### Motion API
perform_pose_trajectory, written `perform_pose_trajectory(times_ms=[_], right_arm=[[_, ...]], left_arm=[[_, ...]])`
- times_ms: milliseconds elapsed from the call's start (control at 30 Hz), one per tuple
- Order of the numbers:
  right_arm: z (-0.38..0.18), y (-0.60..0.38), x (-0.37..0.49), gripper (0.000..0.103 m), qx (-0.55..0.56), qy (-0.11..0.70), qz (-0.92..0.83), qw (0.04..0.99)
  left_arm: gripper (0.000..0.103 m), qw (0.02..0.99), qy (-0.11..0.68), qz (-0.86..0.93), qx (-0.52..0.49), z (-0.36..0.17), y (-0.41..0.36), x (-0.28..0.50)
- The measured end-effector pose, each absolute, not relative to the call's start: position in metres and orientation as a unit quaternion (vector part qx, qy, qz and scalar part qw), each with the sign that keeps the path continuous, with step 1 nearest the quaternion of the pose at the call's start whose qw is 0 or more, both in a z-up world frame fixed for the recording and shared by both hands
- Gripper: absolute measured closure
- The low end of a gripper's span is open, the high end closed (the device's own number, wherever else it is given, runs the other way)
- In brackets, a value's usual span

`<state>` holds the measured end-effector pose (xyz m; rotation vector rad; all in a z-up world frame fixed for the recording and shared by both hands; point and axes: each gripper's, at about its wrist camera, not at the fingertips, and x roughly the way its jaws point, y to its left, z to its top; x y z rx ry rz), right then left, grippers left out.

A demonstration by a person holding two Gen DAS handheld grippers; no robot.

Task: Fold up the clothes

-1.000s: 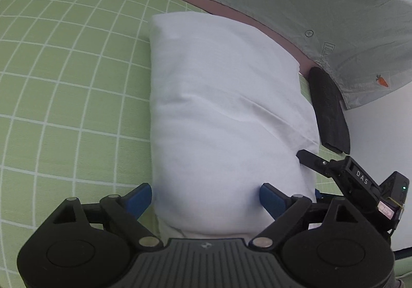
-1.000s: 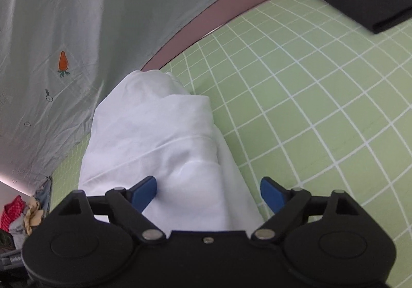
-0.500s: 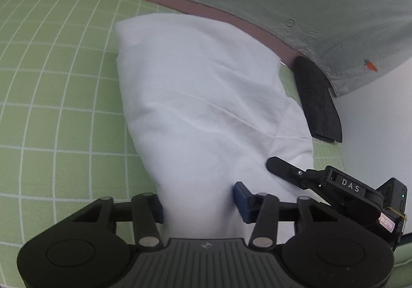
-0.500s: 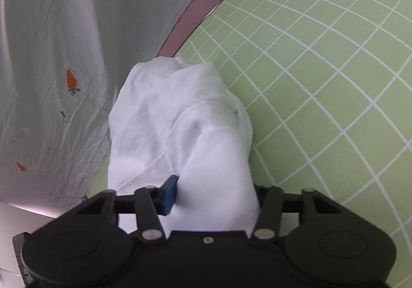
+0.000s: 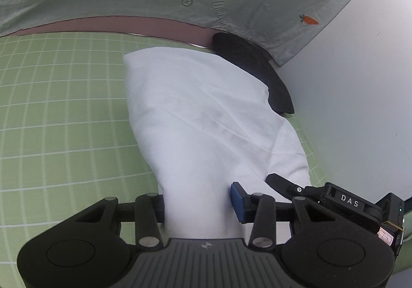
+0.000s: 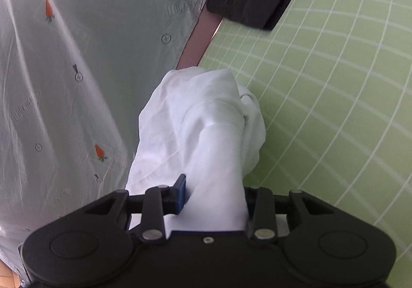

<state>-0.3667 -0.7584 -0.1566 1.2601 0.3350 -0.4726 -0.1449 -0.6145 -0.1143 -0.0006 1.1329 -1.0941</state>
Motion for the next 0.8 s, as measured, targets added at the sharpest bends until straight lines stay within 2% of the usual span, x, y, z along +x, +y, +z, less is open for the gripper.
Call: perform_pose_trajectory(times_ms=[333,667,700,767,800], right_arm=[[-0.113,-0.952,-0.448,0.067,0.504,0.167,-0.224,0.817],[-0.075,-1.118,-0.376,0.067,0.397,0.148,-0.216,0.88],[-0.075,-1.131,-0.362,0.063,0.375,0.148,-0.22,0.888],[-0.086,-1.153,-0.328,0.052,0.332,0.165,-0.236,0.898],[-0.097,-1.162,-0.311,0.044,0.322,0.183,-0.25,0.895]], left_arm=[[0.059,0.704,0.494,-0.508,-0.045,-0.095,-0.803,-0.216],[0.057,0.733,0.434,-0.519,-0.067,-0.069,-0.968,-0.145],[0.056,0.743,0.427,-0.512,-0.058,-0.072,-0.984,-0.136],[0.042,0.768,0.415,-0.486,-0.017,-0.085,-1.017,-0.121],[0.038,0.783,0.411,-0.467,0.015,-0.097,-1.034,-0.116]])
